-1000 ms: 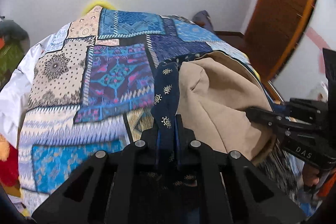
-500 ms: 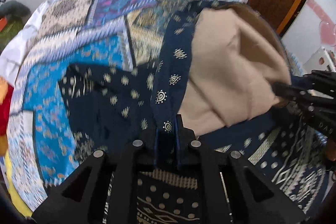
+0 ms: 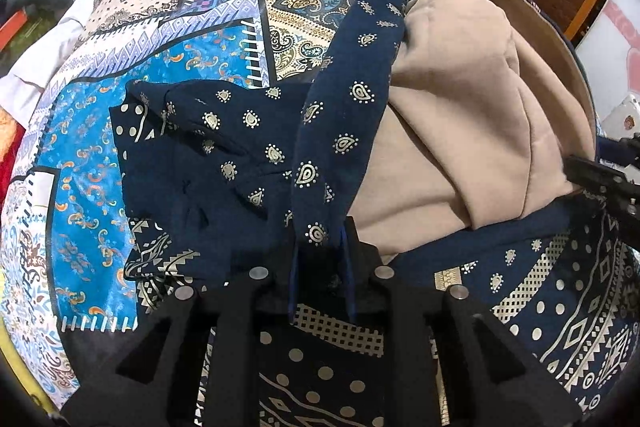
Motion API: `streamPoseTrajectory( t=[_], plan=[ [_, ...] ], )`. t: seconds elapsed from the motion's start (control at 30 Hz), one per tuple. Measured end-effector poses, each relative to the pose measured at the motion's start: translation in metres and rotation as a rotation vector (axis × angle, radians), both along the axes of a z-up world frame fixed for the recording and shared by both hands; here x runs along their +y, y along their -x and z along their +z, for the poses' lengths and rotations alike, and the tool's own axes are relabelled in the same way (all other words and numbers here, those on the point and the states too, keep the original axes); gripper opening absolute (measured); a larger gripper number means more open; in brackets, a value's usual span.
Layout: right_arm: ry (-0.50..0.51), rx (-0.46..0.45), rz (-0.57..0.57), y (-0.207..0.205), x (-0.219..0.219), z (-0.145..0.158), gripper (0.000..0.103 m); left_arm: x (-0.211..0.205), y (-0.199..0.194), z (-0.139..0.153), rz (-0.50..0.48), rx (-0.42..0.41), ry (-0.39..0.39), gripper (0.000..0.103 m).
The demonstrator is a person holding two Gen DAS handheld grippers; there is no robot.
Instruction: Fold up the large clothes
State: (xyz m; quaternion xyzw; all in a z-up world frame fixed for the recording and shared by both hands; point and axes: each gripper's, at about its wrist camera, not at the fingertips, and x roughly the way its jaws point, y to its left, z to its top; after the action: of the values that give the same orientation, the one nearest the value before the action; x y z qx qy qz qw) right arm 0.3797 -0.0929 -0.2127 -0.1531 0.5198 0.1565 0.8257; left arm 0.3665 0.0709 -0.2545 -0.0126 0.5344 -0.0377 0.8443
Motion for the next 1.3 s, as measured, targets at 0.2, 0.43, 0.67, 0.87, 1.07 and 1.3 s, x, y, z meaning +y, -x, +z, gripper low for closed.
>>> streamPoseTrajectory(
  t=[0.2, 0.43, 0.67, 0.87, 1.07, 1.3],
  plan=[
    [0.028, -0.063, -0.029, 0.009, -0.036, 0.016, 0.091, 0.004, -0.001, 0.003, -0.001, -0.005, -0.002, 0.024],
    [-0.085, -0.092, -0.005, 0.0, -0.056, 0.058, 0.091, 0.013, -0.01, 0.04, 0.002, -0.028, 0.024, 0.057],
    [-0.23, -0.071, -0.024, -0.052, -0.034, 0.07, 0.091, 0.019, -0.056, 0.075, 0.036, -0.113, 0.021, 0.067],
    [-0.251, -0.013, -0.031, -0.103, -0.008, 0.047, 0.089, 0.004, -0.107, 0.061, 0.013, -0.096, 0.027, 0.067],
    [-0.242, 0.058, -0.037, -0.138, 0.008, 0.007, 0.059, -0.015, -0.136, 0.027, -0.008, -0.03, 0.063, 0.066],
    [-0.339, 0.132, -0.049, -0.142, 0.005, -0.01, 0.011, -0.02, -0.133, 0.029, -0.038, -0.047, 0.103, 0.012]
  ],
)
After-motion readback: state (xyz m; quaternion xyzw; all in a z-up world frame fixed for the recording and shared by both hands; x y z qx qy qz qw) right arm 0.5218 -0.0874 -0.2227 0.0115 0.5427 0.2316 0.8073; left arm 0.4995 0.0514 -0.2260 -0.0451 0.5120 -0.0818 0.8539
